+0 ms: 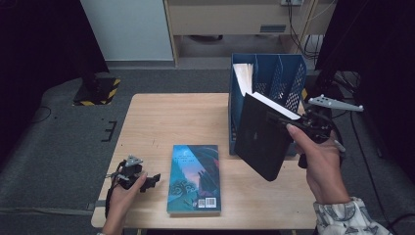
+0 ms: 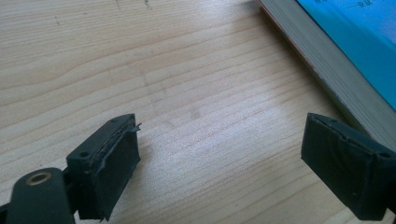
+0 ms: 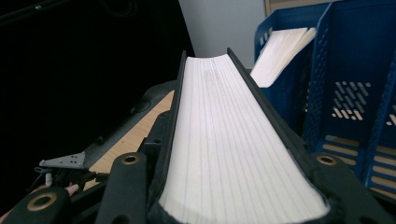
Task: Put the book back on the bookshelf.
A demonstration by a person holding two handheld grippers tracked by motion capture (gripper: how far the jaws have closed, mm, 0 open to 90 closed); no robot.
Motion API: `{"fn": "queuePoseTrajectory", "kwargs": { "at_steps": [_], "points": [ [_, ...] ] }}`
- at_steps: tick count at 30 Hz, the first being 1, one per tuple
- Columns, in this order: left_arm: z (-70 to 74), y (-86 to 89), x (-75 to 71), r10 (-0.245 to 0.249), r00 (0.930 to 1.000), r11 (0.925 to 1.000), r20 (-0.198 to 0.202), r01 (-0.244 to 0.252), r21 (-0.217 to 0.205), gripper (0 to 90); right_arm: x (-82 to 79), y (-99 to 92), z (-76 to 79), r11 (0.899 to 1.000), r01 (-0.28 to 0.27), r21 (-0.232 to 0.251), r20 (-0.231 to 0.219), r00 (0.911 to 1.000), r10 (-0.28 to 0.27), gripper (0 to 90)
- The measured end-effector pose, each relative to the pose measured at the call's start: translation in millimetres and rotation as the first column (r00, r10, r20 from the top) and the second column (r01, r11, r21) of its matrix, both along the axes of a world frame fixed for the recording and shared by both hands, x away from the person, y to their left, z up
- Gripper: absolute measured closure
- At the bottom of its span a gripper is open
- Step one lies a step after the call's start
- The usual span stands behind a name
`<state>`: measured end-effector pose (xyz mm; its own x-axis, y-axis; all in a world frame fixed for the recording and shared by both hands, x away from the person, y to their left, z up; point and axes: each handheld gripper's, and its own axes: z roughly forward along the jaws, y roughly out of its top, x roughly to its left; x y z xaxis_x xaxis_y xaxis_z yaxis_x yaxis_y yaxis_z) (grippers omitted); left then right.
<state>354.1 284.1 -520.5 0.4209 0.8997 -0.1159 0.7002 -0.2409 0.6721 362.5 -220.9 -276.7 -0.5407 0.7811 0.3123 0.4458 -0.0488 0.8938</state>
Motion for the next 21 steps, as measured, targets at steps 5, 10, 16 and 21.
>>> {"fn": "queuePoseTrajectory", "kwargs": {
  "at_steps": [5,10,16,21],
  "points": [
    [-0.1,2.2,1.6,-0.004,0.9997,0.9999,0.022,0.004,0.013,10.8,4.3,-11.3,7.2,0.998,0.056,-0.01,0.016,0.9983,-0.056,52.6],
    [-3.4,4.8,7.4,-0.024,0.9995,0.999,0.019,0.023,0.038,10.8,8.5,-23.4,9.9,0.994,0.106,-0.014,0.021,0.9942,-0.105,52.6],
    [-8.7,10.1,15.7,-0.034,0.9988,0.9976,0.034,0.032,0.062,9.8,20.1,-36.5,9.6,0.988,0.154,-0.025,0.007,0.988,-0.154,52.6],
    [-9.6,18.5,22.0,-0.022,0.9988,0.9987,0.043,0.02,0.048,9.3,32.2,-47.8,8.5,0.979,0.202,-0.029,0.01,0.9795,-0.201,52.6]
  ]
}}
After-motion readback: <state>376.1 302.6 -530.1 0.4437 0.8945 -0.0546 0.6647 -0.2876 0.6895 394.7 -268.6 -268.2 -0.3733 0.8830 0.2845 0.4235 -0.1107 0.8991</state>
